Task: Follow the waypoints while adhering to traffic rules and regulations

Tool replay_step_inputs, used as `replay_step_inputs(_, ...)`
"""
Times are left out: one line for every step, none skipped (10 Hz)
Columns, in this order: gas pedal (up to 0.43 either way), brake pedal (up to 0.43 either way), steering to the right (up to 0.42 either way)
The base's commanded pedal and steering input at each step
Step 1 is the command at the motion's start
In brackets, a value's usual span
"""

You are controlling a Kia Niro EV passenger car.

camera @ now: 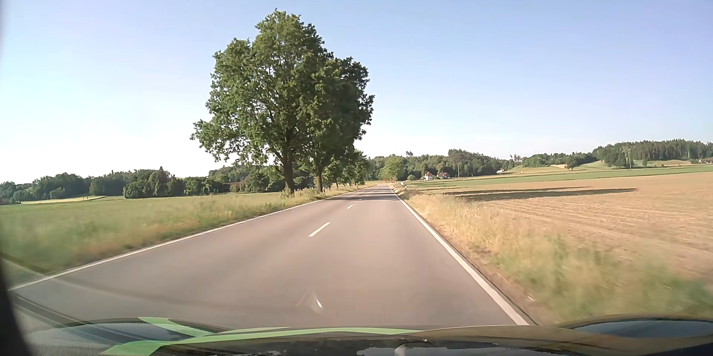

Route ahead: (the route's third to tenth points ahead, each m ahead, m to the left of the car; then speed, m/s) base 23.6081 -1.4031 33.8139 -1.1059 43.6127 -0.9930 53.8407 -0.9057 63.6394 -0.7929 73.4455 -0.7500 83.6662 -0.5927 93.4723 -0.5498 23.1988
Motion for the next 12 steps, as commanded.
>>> replay_step_inputs(0.220, 0.000, -0.003)
replay_step_inputs(0.209, 0.000, -0.003)
replay_step_inputs(0.209, 0.000, -0.004)
replay_step_inputs(0.209, 0.000, -0.004)
replay_step_inputs(0.220, 0.000, -0.004)
replay_step_inputs(0.220, 0.000, -0.004)
replay_step_inputs(0.228, 0.000, -0.004)
replay_step_inputs(0.248, 0.000, -0.004)
replay_step_inputs(0.260, 0.000, -0.004)
replay_step_inputs(0.268, 0.000, -0.004)
replay_step_inputs(0.268, 0.000, -0.004)
replay_step_inputs(0.280, 0.000, -0.004)
